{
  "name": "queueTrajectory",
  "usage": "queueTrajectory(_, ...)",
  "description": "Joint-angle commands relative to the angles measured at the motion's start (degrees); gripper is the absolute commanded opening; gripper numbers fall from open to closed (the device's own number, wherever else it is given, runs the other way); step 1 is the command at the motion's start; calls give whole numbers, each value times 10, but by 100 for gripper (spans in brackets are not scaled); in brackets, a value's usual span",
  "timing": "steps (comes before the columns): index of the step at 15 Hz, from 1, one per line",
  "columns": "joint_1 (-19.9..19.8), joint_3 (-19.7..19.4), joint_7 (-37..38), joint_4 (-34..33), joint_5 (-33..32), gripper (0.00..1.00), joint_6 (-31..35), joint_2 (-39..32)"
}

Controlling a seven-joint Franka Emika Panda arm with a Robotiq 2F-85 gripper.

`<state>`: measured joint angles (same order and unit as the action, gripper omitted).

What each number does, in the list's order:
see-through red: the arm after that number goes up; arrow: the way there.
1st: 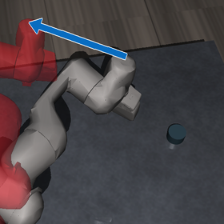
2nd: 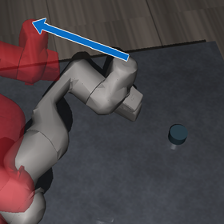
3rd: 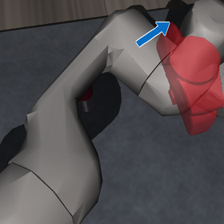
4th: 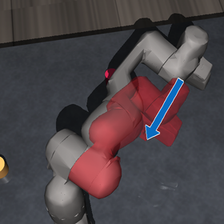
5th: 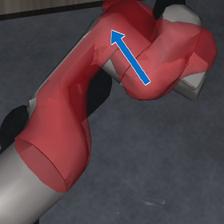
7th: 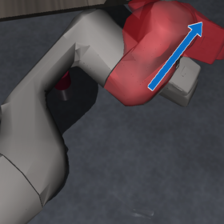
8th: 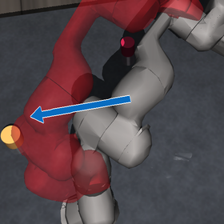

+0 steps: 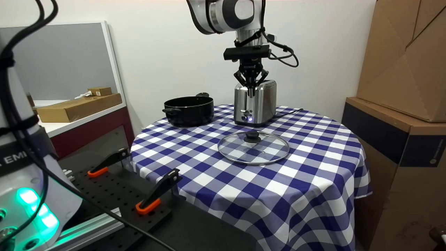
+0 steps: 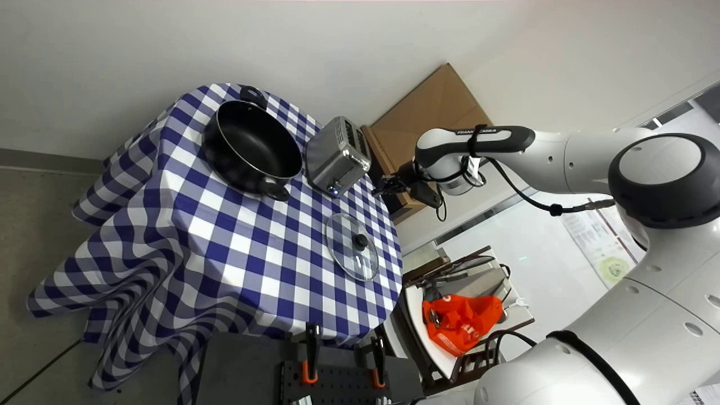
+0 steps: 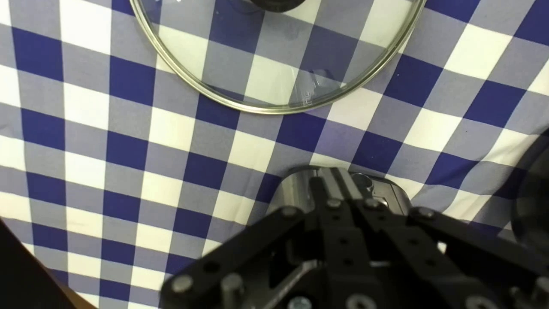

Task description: Release the lever on the toaster upwards.

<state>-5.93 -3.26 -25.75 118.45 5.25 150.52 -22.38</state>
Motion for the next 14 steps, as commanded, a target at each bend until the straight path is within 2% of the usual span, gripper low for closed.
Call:
queueTrajectory(1, -9, 21, 9, 12, -29, 0, 55, -7)
queueTrajectory(6, -4, 15, 28, 28, -72, 0, 127, -39)
queueTrajectory(14, 2, 4, 58, -4, -133, 0, 181, -116)
